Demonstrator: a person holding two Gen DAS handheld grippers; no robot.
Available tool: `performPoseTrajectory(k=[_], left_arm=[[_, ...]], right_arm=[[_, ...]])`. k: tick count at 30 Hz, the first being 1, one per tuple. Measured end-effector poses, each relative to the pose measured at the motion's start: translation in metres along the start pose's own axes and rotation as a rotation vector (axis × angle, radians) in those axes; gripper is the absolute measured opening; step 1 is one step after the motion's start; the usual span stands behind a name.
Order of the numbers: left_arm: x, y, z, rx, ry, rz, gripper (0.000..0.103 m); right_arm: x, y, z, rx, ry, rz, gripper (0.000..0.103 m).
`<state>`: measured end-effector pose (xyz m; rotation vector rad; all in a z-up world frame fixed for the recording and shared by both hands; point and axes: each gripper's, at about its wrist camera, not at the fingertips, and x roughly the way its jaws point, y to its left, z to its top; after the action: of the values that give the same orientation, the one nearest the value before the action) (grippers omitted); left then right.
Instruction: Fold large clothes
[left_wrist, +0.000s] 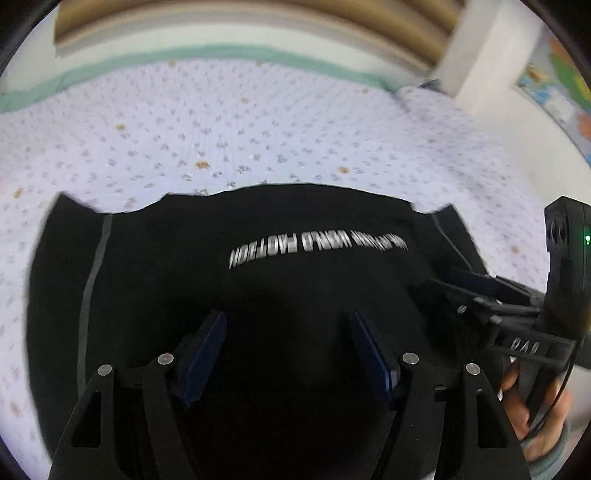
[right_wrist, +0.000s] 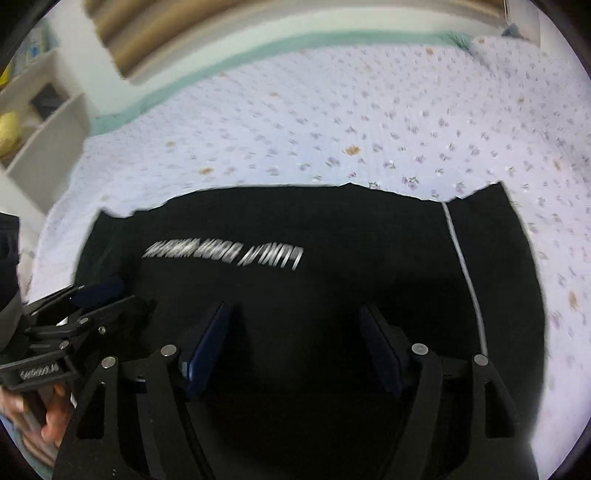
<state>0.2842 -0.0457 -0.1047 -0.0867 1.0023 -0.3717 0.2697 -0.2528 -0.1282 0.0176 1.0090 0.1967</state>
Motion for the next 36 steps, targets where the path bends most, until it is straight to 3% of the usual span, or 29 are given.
performPoseTrajectory(k=[5, 7, 10, 12, 17, 22, 25, 27, 32, 36], left_arm=[[-0.025, -0.004, -0.050, -0.010, 0.013, 0.020, 0.071], [-0.014, -0.005, -0.063, -0.019, 0.030, 0.069, 0.071], [0.010, 0.004, -0.069, -0.070, 0.067, 0.083, 0.071], [0.010, 0.004, -0.067, -0.071, 0.049, 0.090, 0.071], [-0.029, 0.003, -0.081, -0.054, -0.001, 0.033, 0.071], [-0.074, 0.041, -0.091, -0.181, -0.028, -0.029, 0.071], [-0.099, 0.070, -0.105, -0.254, -0.060, -0.044, 0.071], [-0.118, 0.088, -0.120, -0.286, -0.096, -0.003, 0.072], [-0.147, 0.118, -0.143, -0.278, -0.143, 0.110, 0.072], [-0.162, 0.138, -0.147, -0.280, -0.173, 0.120, 0.072]], right_arm=[[-0.033, 0.019, -0.047, -0.035, 0.023, 0.000, 0.076], [-0.027, 0.025, -0.062, -0.041, 0.059, -0.034, 0.076], [0.001, 0.034, -0.075, -0.077, 0.083, -0.132, 0.078], [0.009, 0.037, -0.076, -0.101, 0.076, -0.166, 0.079], [-0.010, 0.023, -0.074, -0.018, 0.071, -0.074, 0.079], [-0.038, 0.007, -0.084, 0.080, 0.136, 0.070, 0.087], [-0.056, 0.006, -0.095, 0.055, 0.118, 0.047, 0.087], [-0.071, 0.004, -0.109, 0.041, 0.091, 0.011, 0.087], [-0.110, -0.028, -0.126, 0.089, -0.007, -0.034, 0.087], [-0.143, -0.057, -0.127, 0.132, -0.094, -0.053, 0.087]])
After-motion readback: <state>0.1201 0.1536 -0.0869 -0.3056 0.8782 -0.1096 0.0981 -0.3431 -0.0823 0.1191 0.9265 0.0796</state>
